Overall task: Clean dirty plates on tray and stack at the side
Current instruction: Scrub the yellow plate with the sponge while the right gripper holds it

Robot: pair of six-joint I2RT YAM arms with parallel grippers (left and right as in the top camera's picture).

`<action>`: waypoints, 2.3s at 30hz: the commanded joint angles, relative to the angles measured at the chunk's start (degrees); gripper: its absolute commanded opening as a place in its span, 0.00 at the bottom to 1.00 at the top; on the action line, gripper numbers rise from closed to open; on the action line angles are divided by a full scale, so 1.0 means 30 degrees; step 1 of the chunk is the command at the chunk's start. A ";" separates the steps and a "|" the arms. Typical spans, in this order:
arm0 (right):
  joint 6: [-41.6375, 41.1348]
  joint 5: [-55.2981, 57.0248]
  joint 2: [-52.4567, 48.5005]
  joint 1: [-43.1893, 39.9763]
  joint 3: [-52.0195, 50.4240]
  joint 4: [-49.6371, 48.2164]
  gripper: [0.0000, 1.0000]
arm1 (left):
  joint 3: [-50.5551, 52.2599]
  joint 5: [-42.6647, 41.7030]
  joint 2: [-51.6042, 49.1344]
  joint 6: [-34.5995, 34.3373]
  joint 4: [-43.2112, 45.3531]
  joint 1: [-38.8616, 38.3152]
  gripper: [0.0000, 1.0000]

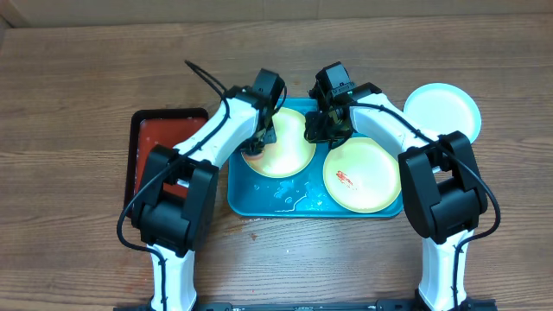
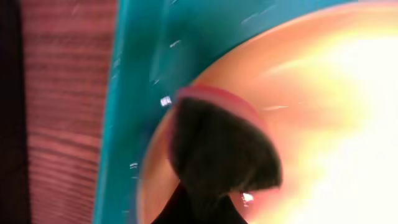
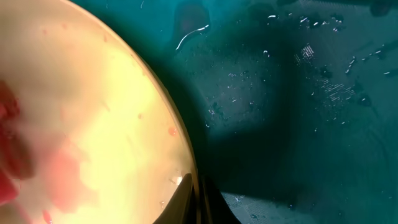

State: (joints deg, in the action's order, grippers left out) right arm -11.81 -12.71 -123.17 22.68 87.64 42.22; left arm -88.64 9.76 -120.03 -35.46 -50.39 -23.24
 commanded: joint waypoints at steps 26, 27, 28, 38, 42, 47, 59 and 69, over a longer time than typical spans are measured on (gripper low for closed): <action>-0.0080 0.0350 -0.0102 0.0029 -0.0481 -0.0058 0.04 | -0.1413 -0.5268 -0.2557 0.2659 0.0663 0.1260 0.22; -0.0080 0.0357 -0.0102 0.0029 -0.0481 -0.0051 0.04 | -0.1865 -0.5333 -0.2557 0.2849 0.0131 0.1260 0.21; -0.0080 0.0357 -0.0102 0.0029 -0.0481 -0.0051 0.04 | -0.2295 -0.5333 -0.2557 0.2849 -0.0372 0.1260 0.20; -0.0073 0.0357 -0.0102 0.0029 -0.0481 -0.0051 0.04 | -0.5581 -0.7380 -0.2565 0.4510 -0.3082 0.1209 0.35; -0.0073 0.0364 -0.0102 0.0029 -0.0481 -0.0036 0.04 | -0.5508 -0.6674 -0.2586 0.4561 -0.3118 0.1209 0.38; -0.0066 0.0430 -0.0102 0.0029 -0.0481 0.0022 0.04 | -0.5406 -0.4641 -0.2754 0.4575 -0.3628 0.1209 0.39; -0.0066 0.0437 -0.0102 0.0029 -0.0481 0.0015 0.04 | -0.4991 -0.5756 -0.3293 0.4699 -0.3614 0.1115 0.26; -0.0073 0.0423 -0.0102 0.0029 -0.0481 0.0007 0.04 | -0.5005 -0.5690 -0.3898 0.4699 -0.3548 0.1027 0.04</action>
State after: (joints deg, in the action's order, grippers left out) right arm -11.79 -12.71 -123.17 22.63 87.57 42.22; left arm -104.22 -6.96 -130.96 -22.04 -61.21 -19.51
